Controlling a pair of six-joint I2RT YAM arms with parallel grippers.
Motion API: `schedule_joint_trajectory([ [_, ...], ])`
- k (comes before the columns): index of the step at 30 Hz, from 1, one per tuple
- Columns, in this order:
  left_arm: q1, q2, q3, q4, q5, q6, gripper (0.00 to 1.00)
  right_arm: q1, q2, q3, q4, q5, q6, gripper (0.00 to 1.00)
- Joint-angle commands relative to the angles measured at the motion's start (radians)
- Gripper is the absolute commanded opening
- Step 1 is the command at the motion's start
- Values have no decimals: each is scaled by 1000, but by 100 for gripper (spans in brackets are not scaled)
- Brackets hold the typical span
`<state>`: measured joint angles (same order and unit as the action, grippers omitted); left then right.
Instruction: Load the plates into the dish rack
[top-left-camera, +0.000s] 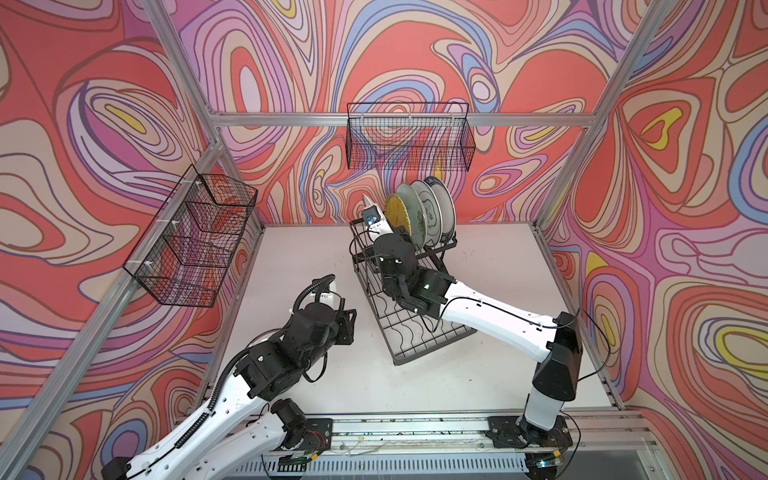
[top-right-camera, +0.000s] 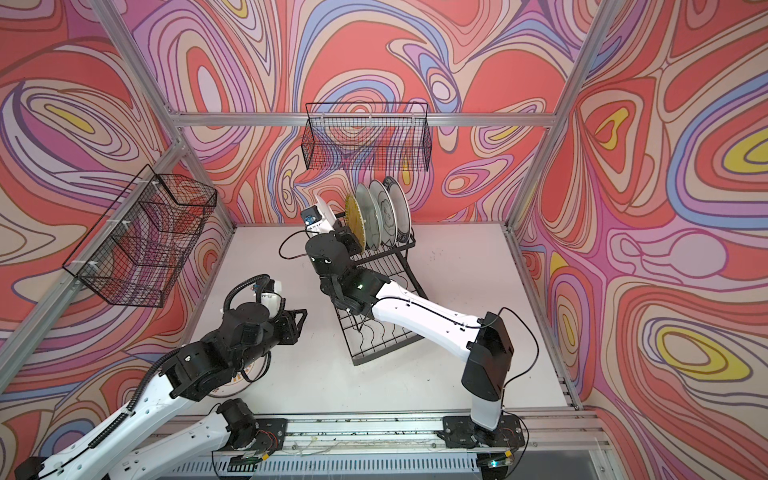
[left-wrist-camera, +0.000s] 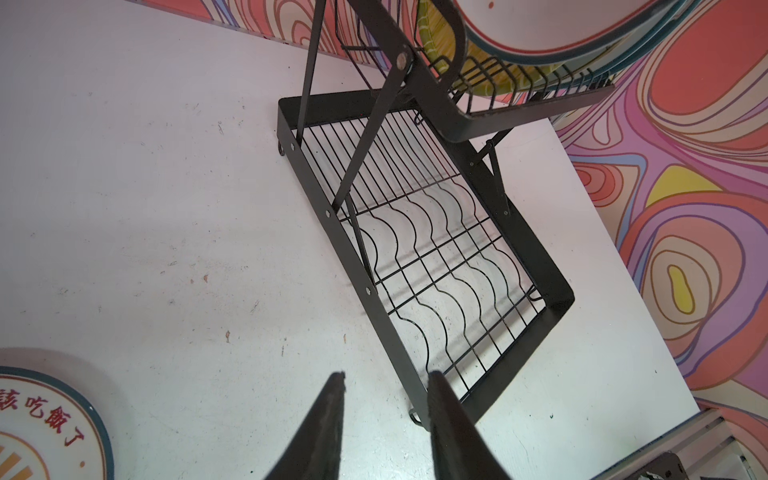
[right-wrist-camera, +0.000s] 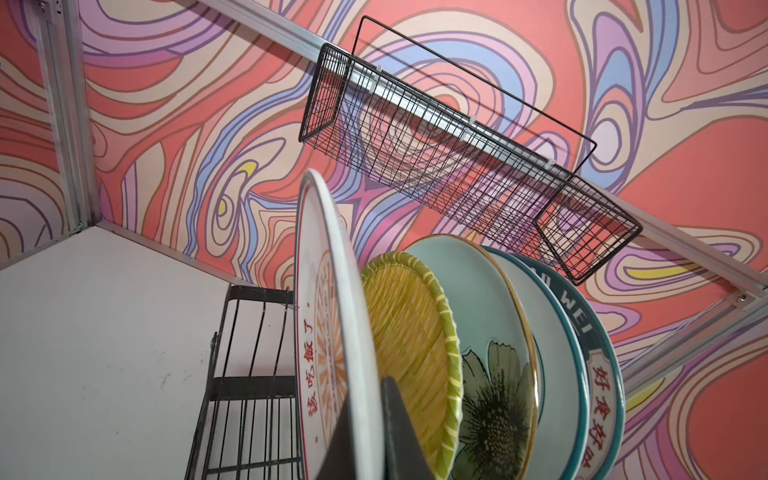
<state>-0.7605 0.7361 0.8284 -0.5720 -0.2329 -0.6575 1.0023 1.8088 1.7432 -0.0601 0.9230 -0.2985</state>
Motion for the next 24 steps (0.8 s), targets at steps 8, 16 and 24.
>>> schedule_joint_trajectory([
  [8,-5,-12,-8,11,-10,9,37,-28,9,16,-15,-25,66,0],
  [16,-5,-5,-5,11,-11,6,37,-46,15,21,-58,-55,113,0],
  [24,-5,-1,-1,13,-9,11,37,-57,45,47,-90,-49,136,0],
])
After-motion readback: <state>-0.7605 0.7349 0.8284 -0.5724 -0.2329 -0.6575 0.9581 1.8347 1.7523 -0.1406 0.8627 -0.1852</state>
